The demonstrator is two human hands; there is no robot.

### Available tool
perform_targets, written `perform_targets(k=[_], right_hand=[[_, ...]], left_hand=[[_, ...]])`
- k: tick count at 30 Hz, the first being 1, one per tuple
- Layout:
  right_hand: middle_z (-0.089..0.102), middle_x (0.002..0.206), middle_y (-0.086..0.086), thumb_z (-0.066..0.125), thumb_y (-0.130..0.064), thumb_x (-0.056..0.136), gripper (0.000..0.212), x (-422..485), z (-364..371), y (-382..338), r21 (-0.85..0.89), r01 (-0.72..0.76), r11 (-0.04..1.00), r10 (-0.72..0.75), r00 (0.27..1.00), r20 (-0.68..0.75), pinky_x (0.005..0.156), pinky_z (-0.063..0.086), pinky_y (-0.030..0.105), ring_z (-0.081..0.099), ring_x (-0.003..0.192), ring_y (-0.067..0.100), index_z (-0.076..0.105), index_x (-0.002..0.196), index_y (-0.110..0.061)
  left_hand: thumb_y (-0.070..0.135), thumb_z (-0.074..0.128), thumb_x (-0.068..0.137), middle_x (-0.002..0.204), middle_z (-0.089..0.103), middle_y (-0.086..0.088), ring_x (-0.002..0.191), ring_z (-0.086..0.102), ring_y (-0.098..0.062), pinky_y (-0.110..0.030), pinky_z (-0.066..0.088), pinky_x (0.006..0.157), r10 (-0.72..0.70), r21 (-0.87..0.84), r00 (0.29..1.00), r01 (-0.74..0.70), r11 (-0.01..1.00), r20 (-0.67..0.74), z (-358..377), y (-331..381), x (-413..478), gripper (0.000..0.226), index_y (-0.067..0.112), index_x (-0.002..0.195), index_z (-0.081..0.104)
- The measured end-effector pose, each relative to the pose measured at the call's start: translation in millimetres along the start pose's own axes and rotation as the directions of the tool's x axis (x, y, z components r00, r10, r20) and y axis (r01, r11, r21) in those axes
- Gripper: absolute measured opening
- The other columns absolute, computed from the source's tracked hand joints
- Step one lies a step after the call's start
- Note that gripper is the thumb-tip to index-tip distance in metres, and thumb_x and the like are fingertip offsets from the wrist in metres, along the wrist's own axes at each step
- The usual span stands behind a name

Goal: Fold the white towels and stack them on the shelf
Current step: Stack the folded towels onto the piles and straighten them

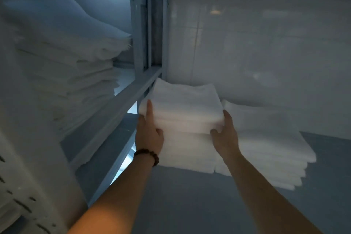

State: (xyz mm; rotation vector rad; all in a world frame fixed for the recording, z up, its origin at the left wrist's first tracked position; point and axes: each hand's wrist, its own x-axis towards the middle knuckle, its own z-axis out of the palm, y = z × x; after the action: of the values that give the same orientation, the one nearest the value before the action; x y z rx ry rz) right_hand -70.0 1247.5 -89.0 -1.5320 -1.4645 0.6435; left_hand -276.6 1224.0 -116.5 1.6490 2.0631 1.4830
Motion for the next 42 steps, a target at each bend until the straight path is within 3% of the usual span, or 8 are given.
perform_targets(k=[10,16,20,24,28,34,39,42], right_hand=[[0.027,0.153,0.008,0.058,-0.017,0.084,0.077,-13,-3,-7,-0.124,0.14,0.982,-0.137,0.99,0.028,0.112,0.03,0.036,0.03,0.138,0.026,0.017,0.149,-0.021],[0.025,0.155,-0.001,0.046,-0.024,0.092,0.06,18,-11,-26,-0.616,0.609,0.499,-0.46,0.789,0.407,0.12,0.009,0.039,0.018,0.144,0.018,0.022,0.147,-0.032],[0.049,0.14,-0.003,0.048,-0.017,0.092,0.05,15,-23,-17,-0.608,0.563,0.56,-0.443,0.824,0.354,0.105,0.036,0.03,0.045,0.127,0.019,0.041,0.14,-0.028],[0.059,0.126,0.003,0.049,-0.026,0.092,0.036,32,-25,-36,-0.528,0.63,0.569,-0.478,0.777,0.41,0.099,0.037,0.026,0.052,0.119,0.021,0.057,0.127,-0.021],[0.033,0.152,-0.002,0.032,-0.026,0.102,0.042,72,-1,-71,-0.314,0.583,0.749,-0.256,0.692,0.675,0.108,0.01,0.015,0.026,0.141,0.012,0.039,0.142,-0.022],[-0.004,0.16,-0.003,0.01,-0.032,0.103,0.048,129,-16,-46,-0.778,0.62,0.097,0.089,0.773,0.628,0.112,0.007,0.06,-0.002,0.147,0.021,0.004,0.15,-0.024],[0.001,0.159,-0.009,0.011,-0.038,0.102,0.047,127,49,-73,-0.416,0.791,0.448,-0.185,0.537,0.823,0.116,-0.004,0.047,-0.001,0.146,0.014,0.007,0.149,-0.035],[0.002,0.159,-0.009,0.01,-0.043,0.102,0.047,130,93,-77,-0.386,0.851,0.356,-0.152,0.46,0.875,0.112,0.0,0.06,0.001,0.146,0.018,0.006,0.148,-0.038]], left_hand=[[0.004,0.052,0.079,0.123,0.046,-0.018,0.112,0.045,-0.035,-0.05,0.04,0.095,0.018,0.143,0.991,0.002,0.99,-0.136,1,-11,2,0.077,0.031,0.146,0.026],[0.031,0.041,0.083,0.15,0.031,-0.013,0.143,0.016,-0.032,-0.055,0.002,0.115,0.39,0.386,0.921,-0.354,0.852,-0.014,9,21,-4,0.054,0.022,0.136,0.045],[0.043,0.018,0.096,0.138,0.05,-0.002,0.135,0.035,-0.022,-0.05,0.005,0.115,0.278,0.492,0.952,-0.303,0.816,0.126,8,38,14,0.051,0.025,0.131,0.05],[0.046,0.015,0.091,0.076,0.062,0.002,0.09,0.059,-0.023,-0.049,0.02,0.108,0.29,0.483,0.956,-0.274,0.832,0.043,3,56,31,0.055,0.021,0.074,0.062],[0.052,0.017,0.092,0.121,0.06,0.0,0.121,0.047,-0.024,-0.054,0.01,0.113,0.167,0.526,0.925,-0.335,0.781,0.341,19,66,56,0.055,0.027,0.119,0.058],[0.065,0.007,0.077,0.122,0.055,0.001,0.121,0.04,-0.025,-0.055,0.013,0.109,0.112,0.559,0.914,-0.332,0.76,0.39,22,48,62,0.073,0.03,0.118,0.056],[0.077,0.011,0.076,0.135,0.047,-0.005,0.125,0.039,-0.031,-0.054,0.025,0.105,0.028,0.627,0.946,-0.236,0.742,0.322,20,42,77,0.082,0.028,0.132,0.045],[0.083,0.006,0.07,0.152,0.027,-0.003,0.136,0.026,-0.033,-0.055,0.016,0.108,0.017,0.606,0.952,-0.209,0.767,0.306,32,32,65,0.097,0.027,0.147,0.019]])
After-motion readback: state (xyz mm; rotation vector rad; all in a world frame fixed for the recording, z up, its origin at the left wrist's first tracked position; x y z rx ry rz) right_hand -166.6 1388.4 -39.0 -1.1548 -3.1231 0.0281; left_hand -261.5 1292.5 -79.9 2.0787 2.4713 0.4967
